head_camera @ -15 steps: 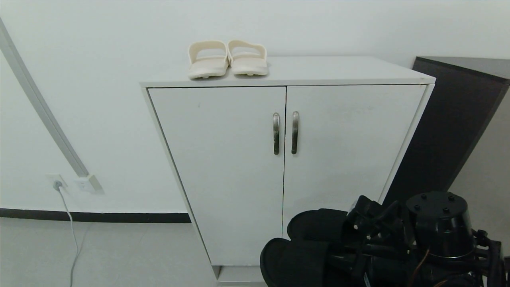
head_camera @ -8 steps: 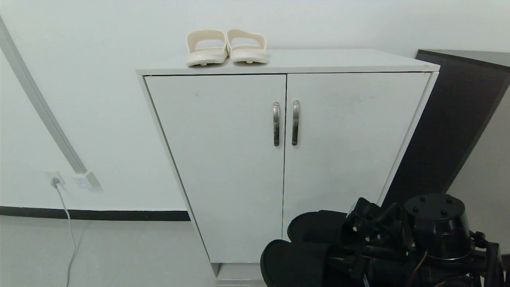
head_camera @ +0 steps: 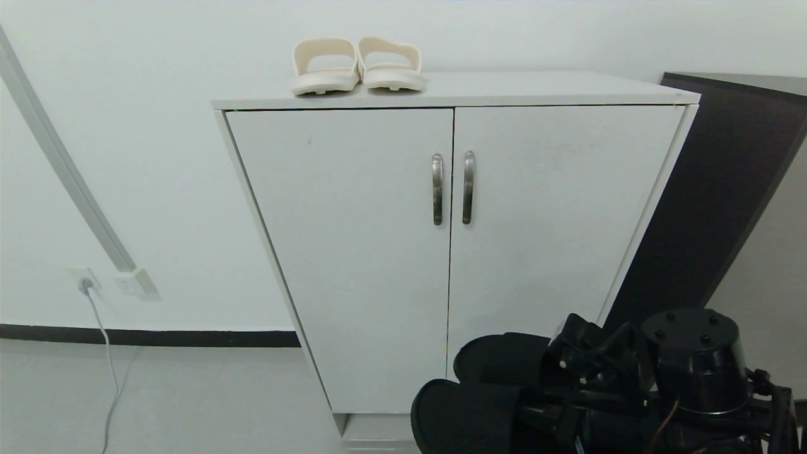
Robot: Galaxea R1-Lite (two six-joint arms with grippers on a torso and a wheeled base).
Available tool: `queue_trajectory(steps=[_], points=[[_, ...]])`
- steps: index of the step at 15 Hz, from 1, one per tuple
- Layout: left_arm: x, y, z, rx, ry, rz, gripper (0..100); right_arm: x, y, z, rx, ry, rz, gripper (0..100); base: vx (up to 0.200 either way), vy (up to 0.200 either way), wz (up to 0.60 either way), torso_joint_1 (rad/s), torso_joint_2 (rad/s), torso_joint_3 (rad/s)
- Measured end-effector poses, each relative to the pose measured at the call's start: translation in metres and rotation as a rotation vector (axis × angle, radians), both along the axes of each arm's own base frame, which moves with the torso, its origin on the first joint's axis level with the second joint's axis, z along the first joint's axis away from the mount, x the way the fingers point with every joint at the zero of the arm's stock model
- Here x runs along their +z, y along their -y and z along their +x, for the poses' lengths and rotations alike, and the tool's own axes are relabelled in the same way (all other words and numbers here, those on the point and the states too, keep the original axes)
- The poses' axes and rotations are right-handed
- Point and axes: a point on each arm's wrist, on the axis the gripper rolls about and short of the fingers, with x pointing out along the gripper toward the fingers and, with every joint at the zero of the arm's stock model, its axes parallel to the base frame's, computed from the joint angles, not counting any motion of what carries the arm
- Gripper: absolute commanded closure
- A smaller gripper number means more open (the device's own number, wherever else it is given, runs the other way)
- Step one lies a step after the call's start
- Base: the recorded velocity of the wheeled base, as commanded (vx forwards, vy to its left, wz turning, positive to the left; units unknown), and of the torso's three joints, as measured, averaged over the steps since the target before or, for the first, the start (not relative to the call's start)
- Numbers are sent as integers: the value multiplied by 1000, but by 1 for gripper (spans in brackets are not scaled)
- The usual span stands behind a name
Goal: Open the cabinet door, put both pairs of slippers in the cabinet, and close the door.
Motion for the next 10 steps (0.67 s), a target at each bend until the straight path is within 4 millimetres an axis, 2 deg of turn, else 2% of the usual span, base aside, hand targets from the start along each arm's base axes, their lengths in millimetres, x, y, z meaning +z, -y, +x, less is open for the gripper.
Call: queue_trajectory(steps=[5, 10], points=[[39, 7, 47, -314, -106, 1, 0, 0, 0, 0, 1, 10, 12, 100, 0, 0, 0, 0, 0, 0], [70, 23, 121, -579, -140, -4, 0, -5, -4, 3, 3, 43, 42, 100, 0, 0, 0, 0, 0, 0]])
